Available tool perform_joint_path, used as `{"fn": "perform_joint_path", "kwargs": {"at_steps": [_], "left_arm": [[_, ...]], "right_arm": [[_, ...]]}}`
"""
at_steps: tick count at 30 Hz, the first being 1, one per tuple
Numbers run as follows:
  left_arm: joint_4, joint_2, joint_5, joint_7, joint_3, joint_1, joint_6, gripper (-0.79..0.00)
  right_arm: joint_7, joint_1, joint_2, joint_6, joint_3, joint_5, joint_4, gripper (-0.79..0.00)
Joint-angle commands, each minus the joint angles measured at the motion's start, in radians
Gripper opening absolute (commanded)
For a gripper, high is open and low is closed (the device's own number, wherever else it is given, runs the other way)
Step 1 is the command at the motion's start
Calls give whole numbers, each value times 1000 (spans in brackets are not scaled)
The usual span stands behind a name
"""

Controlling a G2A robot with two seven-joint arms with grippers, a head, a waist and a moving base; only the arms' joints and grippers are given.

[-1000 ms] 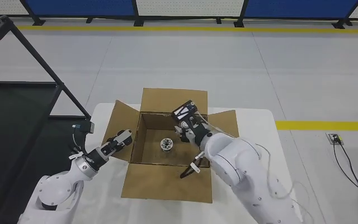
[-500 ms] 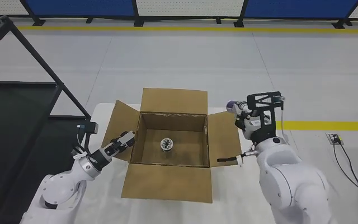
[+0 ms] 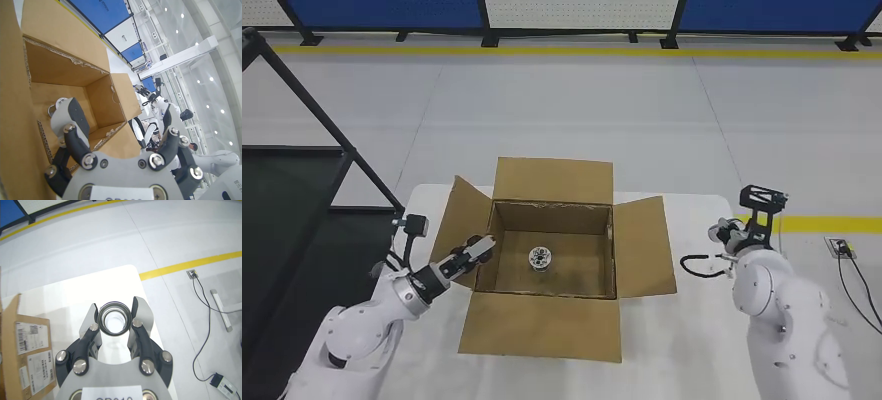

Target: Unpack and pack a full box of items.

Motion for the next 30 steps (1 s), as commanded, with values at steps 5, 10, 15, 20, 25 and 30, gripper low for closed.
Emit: {"fn": "perform_joint_path", "kwargs": {"at_steps": [5, 10, 15, 20, 25, 30], "left_arm": [[-3, -1, 15, 1, 20, -12, 18, 0], [0, -1, 16, 4, 26, -16, 19, 0], [1, -1, 10, 9, 27, -15, 21, 0], [-7, 0, 13, 6, 31, -13, 22, 0], [-5, 0, 8, 1, 35, -18, 22, 0], [-1, 1, 1, -6, 38, -23, 22, 0]], "right_arm": [[-4, 37, -1, 13, -16, -35, 122, -785], [-10, 66, -3, 23, -20, -34, 203, -785], [-26, 96, -5, 22, -23, -20, 274, -785], [-17, 128, -6, 15, -29, -11, 350, -785], [1, 155, -7, 7, -38, -15, 404, -785], [2, 163, -7, 2, -40, -10, 421, -727]]}}
